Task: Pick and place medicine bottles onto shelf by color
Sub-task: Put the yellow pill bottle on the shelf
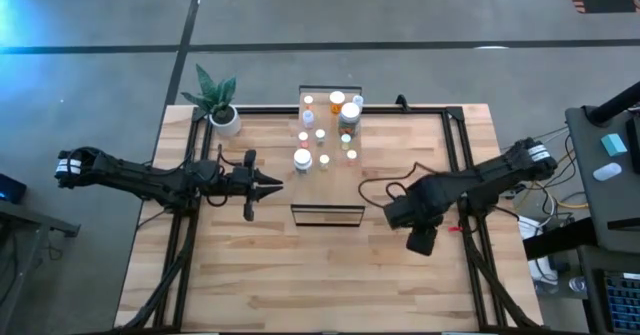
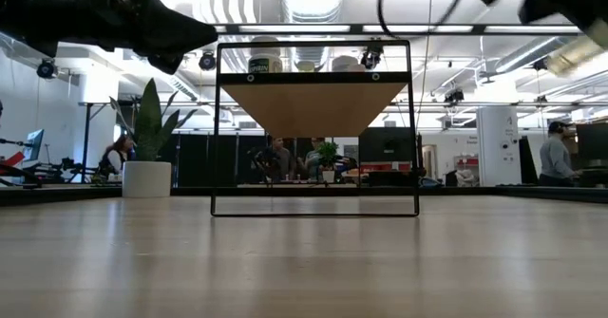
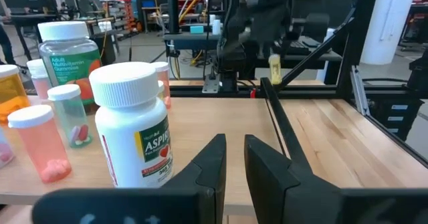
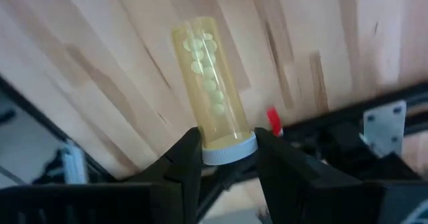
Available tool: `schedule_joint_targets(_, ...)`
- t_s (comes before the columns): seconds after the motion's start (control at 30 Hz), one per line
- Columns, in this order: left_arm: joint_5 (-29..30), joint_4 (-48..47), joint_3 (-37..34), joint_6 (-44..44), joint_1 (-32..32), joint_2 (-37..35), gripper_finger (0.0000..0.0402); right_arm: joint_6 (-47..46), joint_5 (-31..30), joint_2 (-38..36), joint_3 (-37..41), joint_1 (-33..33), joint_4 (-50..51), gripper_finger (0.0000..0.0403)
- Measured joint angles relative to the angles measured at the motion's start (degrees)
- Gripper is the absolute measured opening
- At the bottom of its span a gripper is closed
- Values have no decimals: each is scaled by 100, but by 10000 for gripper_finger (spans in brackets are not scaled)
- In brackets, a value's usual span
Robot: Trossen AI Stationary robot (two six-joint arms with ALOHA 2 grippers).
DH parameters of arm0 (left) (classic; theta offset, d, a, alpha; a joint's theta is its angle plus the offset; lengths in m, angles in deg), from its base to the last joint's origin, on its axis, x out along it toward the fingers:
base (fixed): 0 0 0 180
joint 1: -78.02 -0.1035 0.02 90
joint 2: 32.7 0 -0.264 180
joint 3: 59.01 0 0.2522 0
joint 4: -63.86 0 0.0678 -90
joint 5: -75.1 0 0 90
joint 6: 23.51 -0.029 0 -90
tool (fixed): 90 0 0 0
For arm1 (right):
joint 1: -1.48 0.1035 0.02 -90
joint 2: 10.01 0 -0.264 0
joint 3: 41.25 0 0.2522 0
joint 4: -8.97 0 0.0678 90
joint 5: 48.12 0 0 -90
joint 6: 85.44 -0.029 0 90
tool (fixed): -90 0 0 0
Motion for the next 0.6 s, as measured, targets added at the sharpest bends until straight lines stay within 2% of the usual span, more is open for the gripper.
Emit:
schedule_joint_targets(0.17, -31, -12, 0, 0, 0, 0, 35, -139, 567, 103, 654, 115, -7, 119)
schedule_joint_targets(0.6, -33, -40, 0, 9, 0, 0, 35, -537, 1535, 298, 1665, 313, -30, 120)
